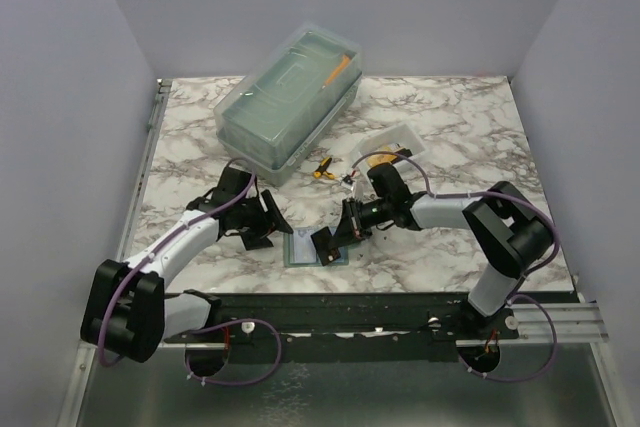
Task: Put the credit cards into the card holder
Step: Insert the credit card into the card holder.
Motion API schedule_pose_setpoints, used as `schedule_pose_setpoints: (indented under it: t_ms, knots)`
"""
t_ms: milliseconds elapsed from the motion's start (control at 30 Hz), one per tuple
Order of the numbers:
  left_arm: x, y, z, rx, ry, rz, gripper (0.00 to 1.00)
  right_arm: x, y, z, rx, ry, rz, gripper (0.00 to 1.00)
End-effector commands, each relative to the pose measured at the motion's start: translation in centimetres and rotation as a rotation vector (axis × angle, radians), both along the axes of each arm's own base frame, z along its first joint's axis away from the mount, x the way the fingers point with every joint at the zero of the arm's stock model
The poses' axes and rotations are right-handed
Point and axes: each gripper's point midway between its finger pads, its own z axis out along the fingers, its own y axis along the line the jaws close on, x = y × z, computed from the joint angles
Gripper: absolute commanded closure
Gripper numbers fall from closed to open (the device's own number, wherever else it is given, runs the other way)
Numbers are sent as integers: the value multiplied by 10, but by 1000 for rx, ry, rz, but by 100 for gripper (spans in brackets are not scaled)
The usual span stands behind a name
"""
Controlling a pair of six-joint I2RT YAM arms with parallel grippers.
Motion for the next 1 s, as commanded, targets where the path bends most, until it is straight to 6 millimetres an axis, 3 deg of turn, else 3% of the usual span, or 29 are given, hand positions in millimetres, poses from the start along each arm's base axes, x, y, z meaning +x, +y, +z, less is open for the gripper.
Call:
schedule_pose_setpoints:
  t_ms: [0, 267, 467, 967]
  knots:
    - [2, -1, -16, 34, -22, 4, 33, -17, -6, -9, -6, 82, 72, 100]
    - [-2, -16, -27, 42, -35, -58, 31, -28, -13, -13, -14, 121, 70, 100]
    - [-5, -11, -39, 95, -34, -47, 43, -31, -16, -21, -30, 153, 62, 100]
    - [-10, -10, -43, 113, -32, -45, 47, -25, -17, -33, -62, 207, 18, 100]
